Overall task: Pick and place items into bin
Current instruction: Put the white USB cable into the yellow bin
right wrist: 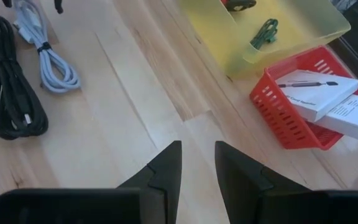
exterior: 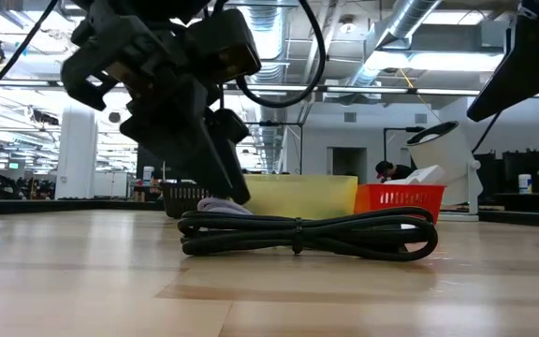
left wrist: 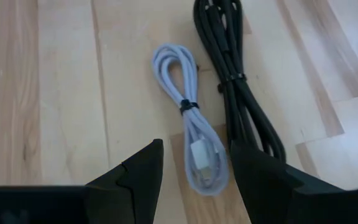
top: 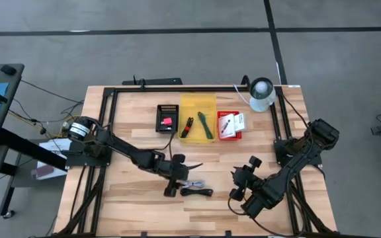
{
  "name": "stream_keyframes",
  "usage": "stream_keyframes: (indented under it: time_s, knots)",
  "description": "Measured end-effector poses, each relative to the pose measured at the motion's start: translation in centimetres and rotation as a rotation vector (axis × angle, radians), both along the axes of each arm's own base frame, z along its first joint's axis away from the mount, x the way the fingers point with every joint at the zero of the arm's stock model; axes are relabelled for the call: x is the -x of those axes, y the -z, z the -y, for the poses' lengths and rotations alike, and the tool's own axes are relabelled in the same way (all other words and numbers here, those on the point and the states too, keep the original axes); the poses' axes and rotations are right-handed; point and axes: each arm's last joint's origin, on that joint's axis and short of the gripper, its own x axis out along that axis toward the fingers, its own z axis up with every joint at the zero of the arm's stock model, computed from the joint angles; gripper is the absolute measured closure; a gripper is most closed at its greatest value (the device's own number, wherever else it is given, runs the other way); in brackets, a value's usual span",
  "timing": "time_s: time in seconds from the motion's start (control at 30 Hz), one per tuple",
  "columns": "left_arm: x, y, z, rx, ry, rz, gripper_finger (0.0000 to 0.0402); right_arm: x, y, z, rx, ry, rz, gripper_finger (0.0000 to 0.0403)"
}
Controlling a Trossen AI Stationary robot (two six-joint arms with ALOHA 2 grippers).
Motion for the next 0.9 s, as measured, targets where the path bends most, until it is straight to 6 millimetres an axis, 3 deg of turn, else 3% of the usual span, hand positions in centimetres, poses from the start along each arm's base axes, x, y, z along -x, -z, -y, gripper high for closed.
stream_keyframes:
  time_s: [0.9]
  knots:
    - [-1.2, 1.7, 0.1, 0.077, 0.047, -0.054, 0.0225, -0.1, 0.0, -0.1, -0.014, -0.001, 0.012, 0.0310]
